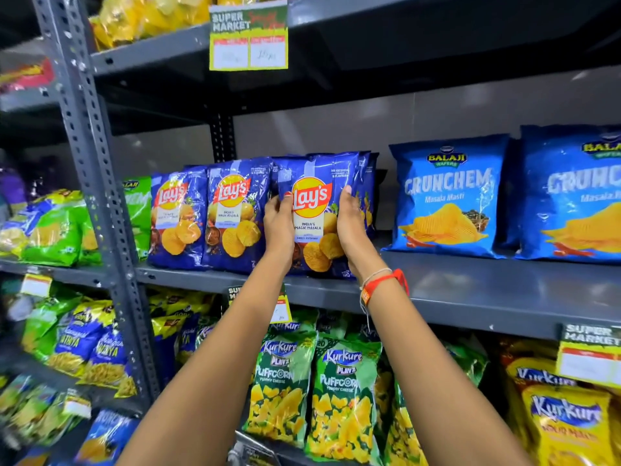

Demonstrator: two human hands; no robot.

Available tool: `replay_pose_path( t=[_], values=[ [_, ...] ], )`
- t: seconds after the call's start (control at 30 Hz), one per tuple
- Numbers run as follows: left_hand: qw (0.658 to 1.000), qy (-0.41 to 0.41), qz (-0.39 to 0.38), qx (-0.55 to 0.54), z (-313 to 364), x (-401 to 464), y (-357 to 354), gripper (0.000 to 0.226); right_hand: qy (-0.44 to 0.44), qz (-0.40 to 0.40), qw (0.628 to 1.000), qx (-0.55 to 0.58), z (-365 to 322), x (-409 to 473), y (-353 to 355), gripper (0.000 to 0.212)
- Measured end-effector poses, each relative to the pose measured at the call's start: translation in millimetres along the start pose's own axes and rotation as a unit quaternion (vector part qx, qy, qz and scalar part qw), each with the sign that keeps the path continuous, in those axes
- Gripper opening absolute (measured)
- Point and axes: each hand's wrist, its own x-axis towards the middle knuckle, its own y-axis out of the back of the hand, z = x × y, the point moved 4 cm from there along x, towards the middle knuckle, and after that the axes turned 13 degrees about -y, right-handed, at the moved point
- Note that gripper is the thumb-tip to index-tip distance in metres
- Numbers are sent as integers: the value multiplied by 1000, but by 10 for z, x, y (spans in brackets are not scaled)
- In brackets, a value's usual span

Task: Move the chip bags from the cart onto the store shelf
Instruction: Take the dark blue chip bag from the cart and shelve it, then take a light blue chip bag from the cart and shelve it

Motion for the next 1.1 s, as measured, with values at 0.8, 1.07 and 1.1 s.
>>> replay_pose_path(
  t=[0.8, 1.07, 1.1],
  values=[
    [996, -70, 47, -24, -455, -2014, 154, 37, 15, 89, 990, 109, 1145, -1667, 1223, 16],
    [986, 158, 33, 39, -1828, -3733, 485, 36, -128, 132, 983, -14, 3090, -2452, 1921, 14],
    [980, 190, 30, 51, -1952, -3921, 550, 38, -158, 141, 977, -34, 3314, -2541, 2000, 14]
  ],
)
